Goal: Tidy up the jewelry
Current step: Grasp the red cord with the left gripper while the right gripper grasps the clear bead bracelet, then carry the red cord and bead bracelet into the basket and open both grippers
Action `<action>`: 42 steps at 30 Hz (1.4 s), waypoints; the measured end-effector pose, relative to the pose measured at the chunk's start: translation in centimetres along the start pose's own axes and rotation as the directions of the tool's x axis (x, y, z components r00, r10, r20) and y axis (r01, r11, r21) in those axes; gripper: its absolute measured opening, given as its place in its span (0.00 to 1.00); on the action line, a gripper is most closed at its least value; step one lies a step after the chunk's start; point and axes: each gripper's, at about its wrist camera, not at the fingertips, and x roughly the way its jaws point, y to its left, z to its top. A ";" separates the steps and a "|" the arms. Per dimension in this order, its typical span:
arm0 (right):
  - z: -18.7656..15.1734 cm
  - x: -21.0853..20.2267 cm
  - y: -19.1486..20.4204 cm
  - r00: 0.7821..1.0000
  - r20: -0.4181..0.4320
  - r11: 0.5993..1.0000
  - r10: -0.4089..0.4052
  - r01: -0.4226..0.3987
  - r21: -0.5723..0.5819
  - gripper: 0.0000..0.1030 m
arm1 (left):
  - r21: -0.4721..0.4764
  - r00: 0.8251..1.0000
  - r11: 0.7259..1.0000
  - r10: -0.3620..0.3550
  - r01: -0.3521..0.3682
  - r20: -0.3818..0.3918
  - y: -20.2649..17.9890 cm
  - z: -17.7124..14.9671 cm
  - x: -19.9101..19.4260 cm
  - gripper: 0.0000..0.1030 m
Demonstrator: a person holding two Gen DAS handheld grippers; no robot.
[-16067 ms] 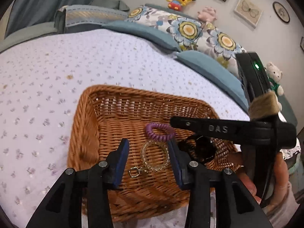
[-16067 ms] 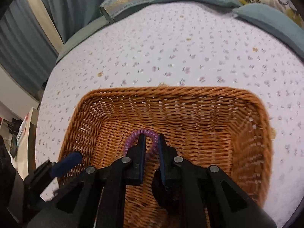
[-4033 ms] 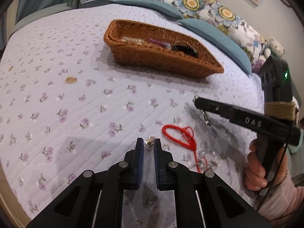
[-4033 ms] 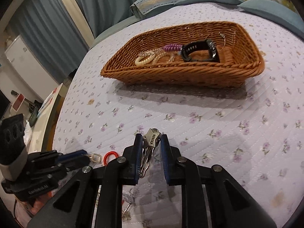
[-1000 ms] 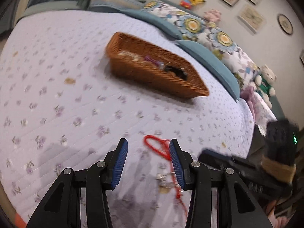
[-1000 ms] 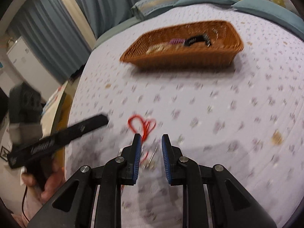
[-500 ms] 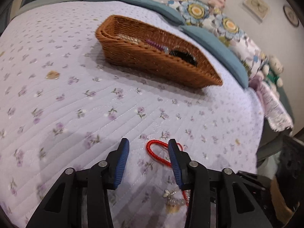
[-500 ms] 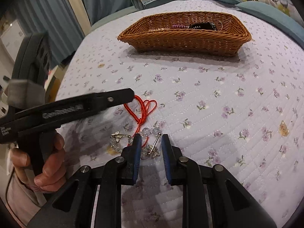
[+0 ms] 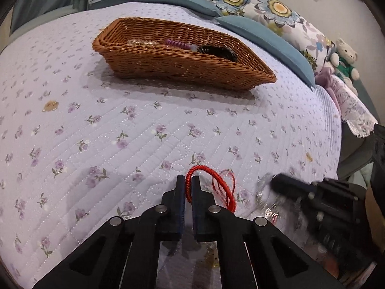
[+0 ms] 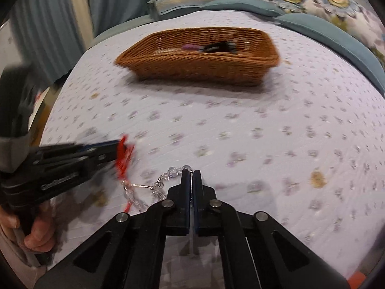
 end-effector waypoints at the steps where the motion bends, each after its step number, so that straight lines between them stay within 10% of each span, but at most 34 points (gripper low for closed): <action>1: 0.2 -0.2 -0.7 1.000 0.007 1.000 -0.003 0.003 0.017 0.02 | -0.011 1.000 1.000 -0.002 0.002 0.005 0.2 0.0 -0.1 0.04; 42: 1.0 -0.3 -1.7 0.999 0.023 0.998 0.048 -0.049 0.033 0.02 | 0.051 0.995 0.997 0.048 -0.053 0.089 -1.2 -0.1 -1.5 0.04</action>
